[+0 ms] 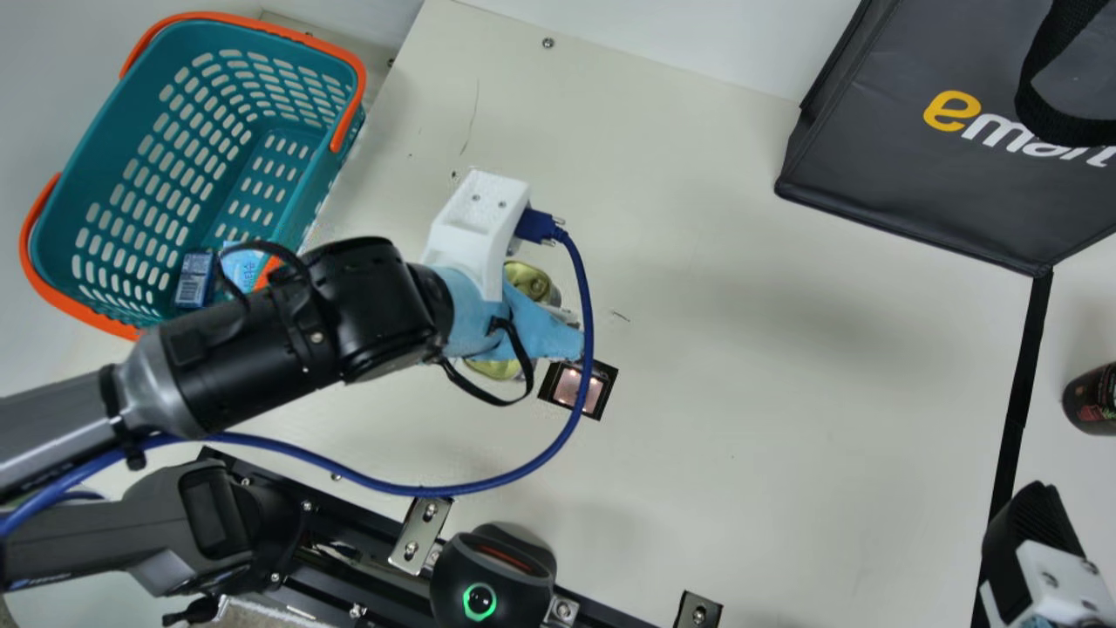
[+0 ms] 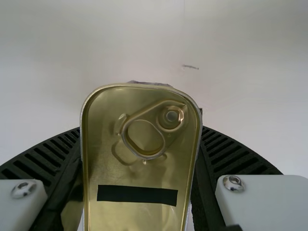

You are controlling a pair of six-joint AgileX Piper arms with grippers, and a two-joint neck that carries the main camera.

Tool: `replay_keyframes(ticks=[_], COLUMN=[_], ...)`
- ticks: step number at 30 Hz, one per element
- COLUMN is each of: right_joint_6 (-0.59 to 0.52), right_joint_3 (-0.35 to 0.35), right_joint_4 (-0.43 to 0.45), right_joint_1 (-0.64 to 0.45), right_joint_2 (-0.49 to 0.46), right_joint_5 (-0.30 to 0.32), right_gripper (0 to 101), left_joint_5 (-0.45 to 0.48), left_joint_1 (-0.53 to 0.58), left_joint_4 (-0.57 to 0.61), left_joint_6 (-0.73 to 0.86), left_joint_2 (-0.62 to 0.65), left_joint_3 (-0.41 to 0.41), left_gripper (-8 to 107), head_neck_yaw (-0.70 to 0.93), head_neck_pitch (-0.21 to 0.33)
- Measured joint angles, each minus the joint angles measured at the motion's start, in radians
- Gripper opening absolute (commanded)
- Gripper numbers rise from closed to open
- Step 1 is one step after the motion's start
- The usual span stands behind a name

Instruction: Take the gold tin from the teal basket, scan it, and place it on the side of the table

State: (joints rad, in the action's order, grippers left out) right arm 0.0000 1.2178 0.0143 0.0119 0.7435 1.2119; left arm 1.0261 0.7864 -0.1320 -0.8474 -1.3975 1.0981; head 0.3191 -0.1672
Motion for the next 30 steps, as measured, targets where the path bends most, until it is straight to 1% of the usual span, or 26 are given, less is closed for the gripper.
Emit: replay_keyframes(ticks=[8, 18, 30], right_joint_6=[0.0, 0.0, 0.0], right_joint_3=[0.0, 0.0, 0.0], right_joint_4=[0.0, 0.0, 0.0], right_joint_1=[0.0, 0.0, 0.0], right_joint_2=[0.0, 0.0, 0.0], right_joint_5=[0.0, 0.0, 0.0], right_gripper=[95, 95, 95], left_joint_5=[0.009, -0.03, -0.068], left_joint_1=[0.05, 0.093, 0.116], left_joint_4=[0.045, 0.077, 0.106], left_joint_6=[-0.069, -0.152, -0.231], left_joint_2=[-0.05, -0.098, -0.13], left_joint_3=[-0.01, -0.047, -0.068], left_gripper=[-8, -8, -8], head_neck_yaw=[0.0, 0.0, -0.002], head_neck_pitch=[0.0, 0.0, 0.0])
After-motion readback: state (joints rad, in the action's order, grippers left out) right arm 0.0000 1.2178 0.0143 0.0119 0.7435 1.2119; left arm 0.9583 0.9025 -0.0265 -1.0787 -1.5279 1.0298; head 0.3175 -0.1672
